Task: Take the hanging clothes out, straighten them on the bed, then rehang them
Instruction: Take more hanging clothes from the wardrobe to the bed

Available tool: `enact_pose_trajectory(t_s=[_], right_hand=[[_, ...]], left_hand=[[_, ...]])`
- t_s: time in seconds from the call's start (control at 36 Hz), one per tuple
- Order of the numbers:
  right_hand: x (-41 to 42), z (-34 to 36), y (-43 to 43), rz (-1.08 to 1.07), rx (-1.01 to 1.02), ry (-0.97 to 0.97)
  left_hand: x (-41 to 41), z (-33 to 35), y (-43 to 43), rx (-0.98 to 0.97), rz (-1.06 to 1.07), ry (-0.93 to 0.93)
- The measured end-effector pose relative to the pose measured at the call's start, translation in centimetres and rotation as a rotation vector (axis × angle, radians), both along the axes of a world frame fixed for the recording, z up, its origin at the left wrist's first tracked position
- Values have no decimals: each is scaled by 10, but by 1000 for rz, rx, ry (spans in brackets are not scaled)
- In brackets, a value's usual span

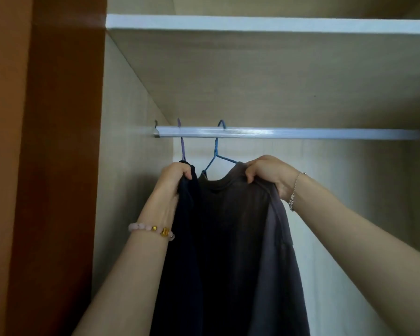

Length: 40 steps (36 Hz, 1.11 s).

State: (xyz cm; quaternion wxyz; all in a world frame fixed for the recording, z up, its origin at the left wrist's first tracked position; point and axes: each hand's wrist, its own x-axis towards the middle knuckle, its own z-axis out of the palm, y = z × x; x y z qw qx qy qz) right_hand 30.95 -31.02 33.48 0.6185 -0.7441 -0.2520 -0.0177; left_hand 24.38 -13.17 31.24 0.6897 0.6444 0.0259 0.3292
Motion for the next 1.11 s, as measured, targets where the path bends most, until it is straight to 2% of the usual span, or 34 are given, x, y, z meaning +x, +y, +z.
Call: enact_pose_trajectory(t_s=[0.08, 0.19, 0.36, 0.5, 0.56, 0.67, 0.72, 0.89, 1.0, 1.11], right_hand=[[7, 14, -6, 5, -22, 12], [20, 24, -11, -13, -55, 74], [39, -9, -23, 13, -85, 172], [29, -94, -47, 48, 15, 230], [13, -136, -64, 64, 28, 229], [-28, -225, -97, 96, 77, 276], [-44, -267, -113, 80, 128, 328], [-100, -355, -152, -71, 119, 403], [-135, -389, -168, -156, 20, 404], [-166, -420, -178, -220, -48, 434]], left_hand=[[10, 18, 4, 47, -42, 31], [25, 30, 6, 125, -120, -19], [43, 3, 8, 53, -219, 13], [42, -68, -3, 0, -200, 130], [29, -111, -17, -63, -195, 242], [-5, -205, -44, -202, -291, 295], [-19, -252, -51, -238, -288, 384], [-69, -358, -70, -262, -365, 680], [-99, -392, -80, -169, -427, 797], [-122, -404, -92, -96, -474, 825]])
